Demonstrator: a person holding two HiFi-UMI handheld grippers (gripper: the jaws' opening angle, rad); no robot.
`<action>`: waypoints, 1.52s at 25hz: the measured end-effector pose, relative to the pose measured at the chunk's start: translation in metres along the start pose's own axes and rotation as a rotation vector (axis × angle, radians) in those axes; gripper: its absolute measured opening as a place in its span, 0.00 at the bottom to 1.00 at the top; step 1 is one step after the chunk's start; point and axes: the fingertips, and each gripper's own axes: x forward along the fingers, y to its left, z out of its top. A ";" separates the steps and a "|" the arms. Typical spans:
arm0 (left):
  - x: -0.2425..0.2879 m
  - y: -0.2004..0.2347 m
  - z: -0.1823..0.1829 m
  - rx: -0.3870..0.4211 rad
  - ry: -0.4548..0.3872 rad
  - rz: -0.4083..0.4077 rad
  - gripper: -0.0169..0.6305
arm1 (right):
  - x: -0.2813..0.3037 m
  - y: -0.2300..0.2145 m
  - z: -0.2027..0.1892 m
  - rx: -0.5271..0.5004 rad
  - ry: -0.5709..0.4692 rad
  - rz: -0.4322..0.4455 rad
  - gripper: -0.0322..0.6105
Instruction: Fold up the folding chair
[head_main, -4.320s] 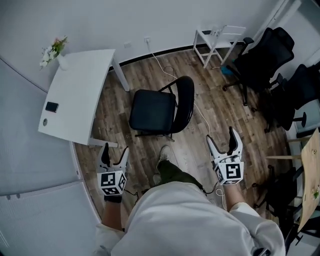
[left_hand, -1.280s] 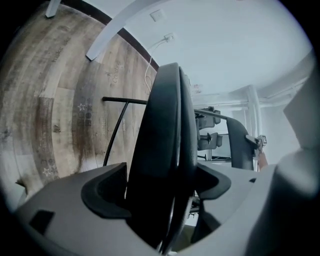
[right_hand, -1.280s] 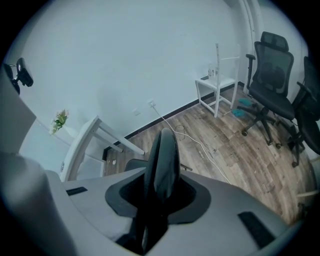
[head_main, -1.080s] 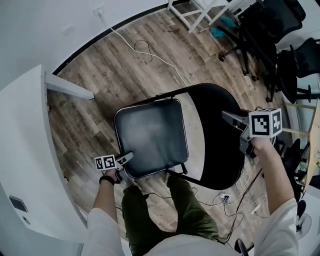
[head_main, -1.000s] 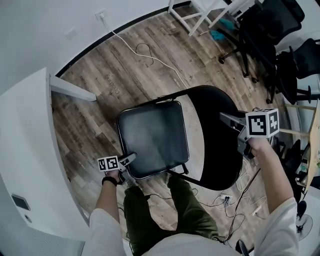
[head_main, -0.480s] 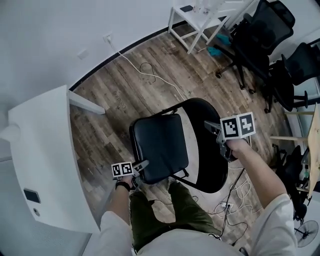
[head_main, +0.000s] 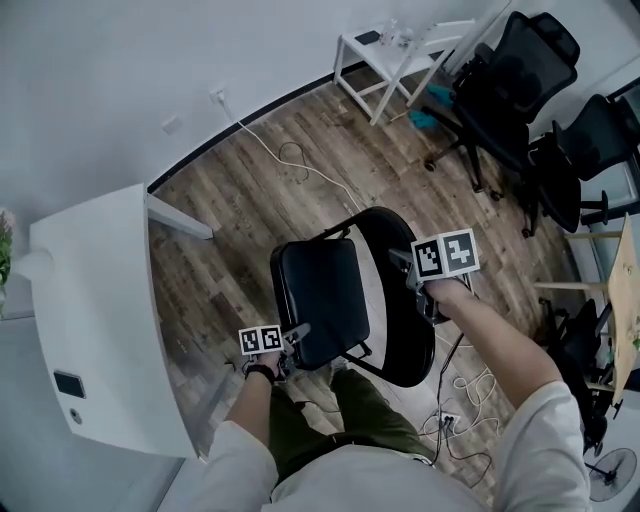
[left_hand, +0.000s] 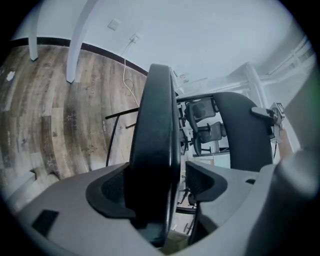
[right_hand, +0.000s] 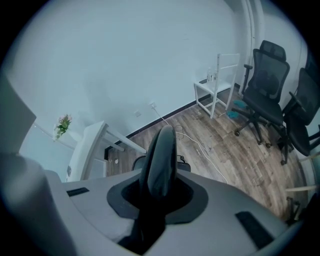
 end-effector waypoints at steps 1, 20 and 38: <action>0.001 -0.005 -0.001 0.008 0.004 0.007 0.55 | -0.001 0.001 0.000 0.001 0.001 -0.002 0.18; 0.049 -0.148 -0.025 0.144 0.050 0.001 0.57 | -0.037 -0.010 0.005 0.022 0.019 -0.039 0.20; 0.119 -0.248 -0.039 0.200 0.098 -0.065 0.59 | -0.052 -0.009 0.010 0.046 0.028 -0.074 0.22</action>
